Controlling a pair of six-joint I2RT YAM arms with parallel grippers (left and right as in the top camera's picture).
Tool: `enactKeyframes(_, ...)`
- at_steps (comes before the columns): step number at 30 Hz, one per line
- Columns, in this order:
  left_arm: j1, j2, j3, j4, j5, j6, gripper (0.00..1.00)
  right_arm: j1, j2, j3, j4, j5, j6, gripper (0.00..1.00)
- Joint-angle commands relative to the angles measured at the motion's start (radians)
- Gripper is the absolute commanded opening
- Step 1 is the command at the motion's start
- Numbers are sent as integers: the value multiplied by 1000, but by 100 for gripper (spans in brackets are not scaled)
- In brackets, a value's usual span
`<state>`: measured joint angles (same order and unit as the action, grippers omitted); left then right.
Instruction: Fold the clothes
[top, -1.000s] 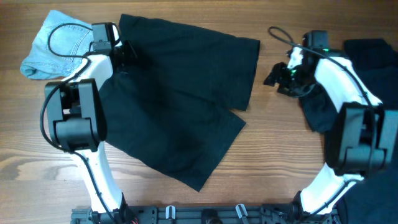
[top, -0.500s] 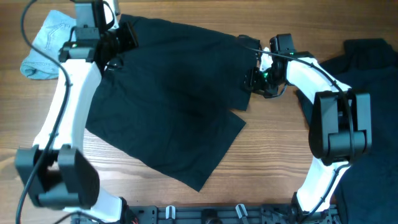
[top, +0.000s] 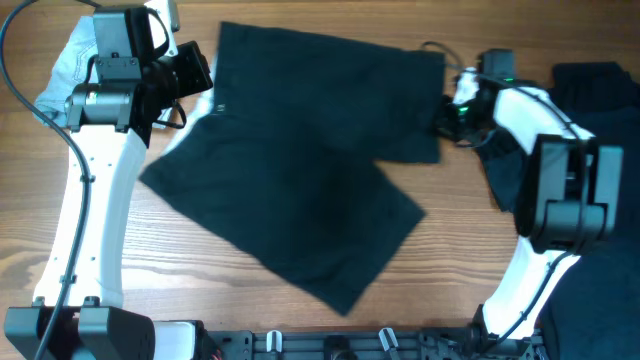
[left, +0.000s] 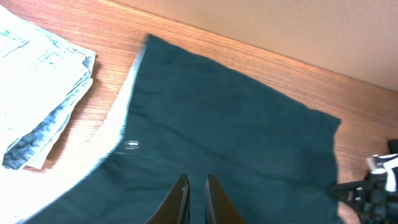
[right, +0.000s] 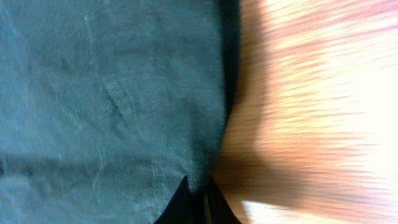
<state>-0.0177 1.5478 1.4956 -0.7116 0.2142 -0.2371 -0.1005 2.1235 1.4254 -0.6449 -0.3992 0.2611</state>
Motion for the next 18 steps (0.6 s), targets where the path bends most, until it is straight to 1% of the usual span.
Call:
enactKeyframes(1, -3, -16, 13, -8, -19, 24, 12, -76, 31, 101, -82, -84, -136, 50)
enactKeyframes(5, -3, -16, 13, -40, -45, 26, 13, -86, -75, 119, -207, -82, -175, 53)
enactKeyframes(7, -3, -14, 13, -75, -44, 75, 11, -82, -173, 119, -281, -86, -180, 53)
enactKeyframes(9, -4, -1, 11, -132, -45, 132, 11, -80, -274, 119, -341, -85, -180, 54)
enactKeyframes(11, -4, 25, 10, -220, -71, 155, 12, -79, -385, 119, -405, -85, -175, 54)
enactKeyframes(13, 2, 60, 10, -315, -162, 146, 14, -79, -469, 119, -451, -85, -167, 55)
enactKeyframes(14, 12, 87, 10, -356, -190, 121, 14, -79, -512, 119, -475, -85, -153, 55)
enactKeyframes(16, 36, 135, 10, -370, -166, 117, 8, -75, -567, 119, -528, -80, -145, 55)
enactKeyframes(17, 42, 151, 10, -369, -160, 117, 6, -71, -577, 119, -555, -68, -143, 55)
enactKeyframes(18, 47, 168, 10, -365, -158, 117, 5, -62, -577, 114, -601, -10, -119, 55)
